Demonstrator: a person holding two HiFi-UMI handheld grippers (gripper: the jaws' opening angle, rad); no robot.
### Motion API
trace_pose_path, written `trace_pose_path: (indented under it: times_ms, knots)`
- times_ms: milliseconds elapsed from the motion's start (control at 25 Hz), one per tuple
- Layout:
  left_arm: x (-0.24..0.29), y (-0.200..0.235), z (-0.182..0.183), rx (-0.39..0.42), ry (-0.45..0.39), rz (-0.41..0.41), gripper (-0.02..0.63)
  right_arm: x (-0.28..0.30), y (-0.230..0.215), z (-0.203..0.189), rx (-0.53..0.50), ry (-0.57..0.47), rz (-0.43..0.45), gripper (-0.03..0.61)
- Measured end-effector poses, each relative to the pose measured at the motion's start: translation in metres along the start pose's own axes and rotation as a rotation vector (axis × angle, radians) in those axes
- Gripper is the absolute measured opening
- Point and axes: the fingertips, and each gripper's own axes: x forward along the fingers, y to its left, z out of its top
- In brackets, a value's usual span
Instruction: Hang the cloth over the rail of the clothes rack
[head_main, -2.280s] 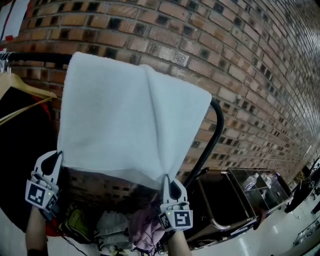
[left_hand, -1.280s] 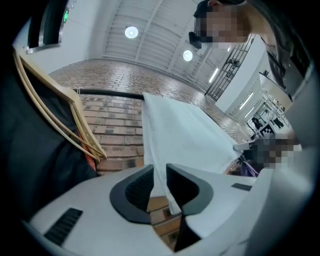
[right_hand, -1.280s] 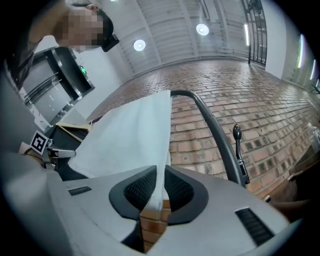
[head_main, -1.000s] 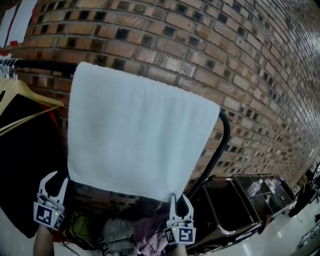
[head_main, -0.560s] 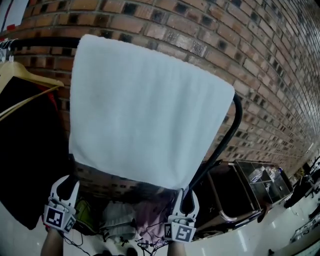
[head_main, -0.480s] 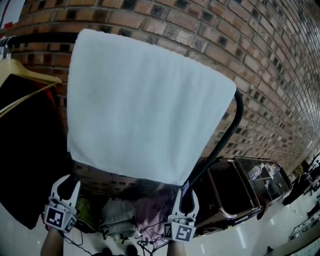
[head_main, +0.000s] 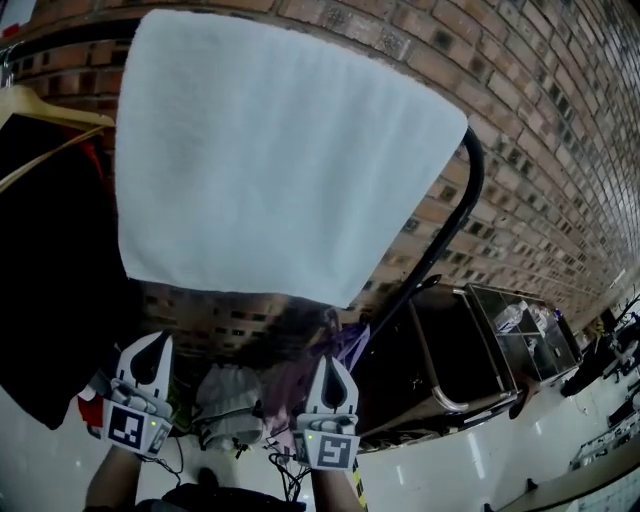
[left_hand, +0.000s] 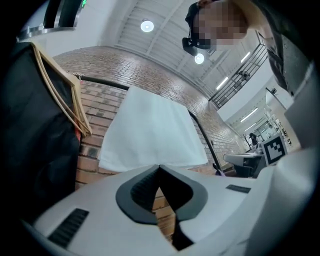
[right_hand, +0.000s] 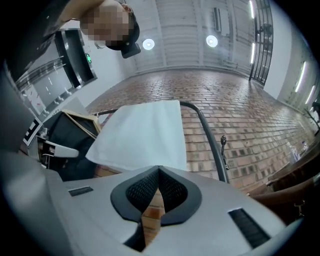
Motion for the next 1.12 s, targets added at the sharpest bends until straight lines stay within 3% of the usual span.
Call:
trace_pose_path:
  times_ms: [360,840,1120]
  knots:
    - [-0.011,-0.077,0.009,-0.035,0.023,-0.004,0.009,-0.030,0.021,0.011,0.011,0.035,0.191,0.021]
    - [-0.042,-0.148,0.013,-0.067,0.041,-0.019,0.009,-0.091,0.009,0.015,0.052,0.091,0.254,0.021]
    - [-0.068,-0.164,0.033,-0.118,-0.003,-0.034,0.008,-0.115,0.009,0.028,0.065,0.094,0.251,0.021]
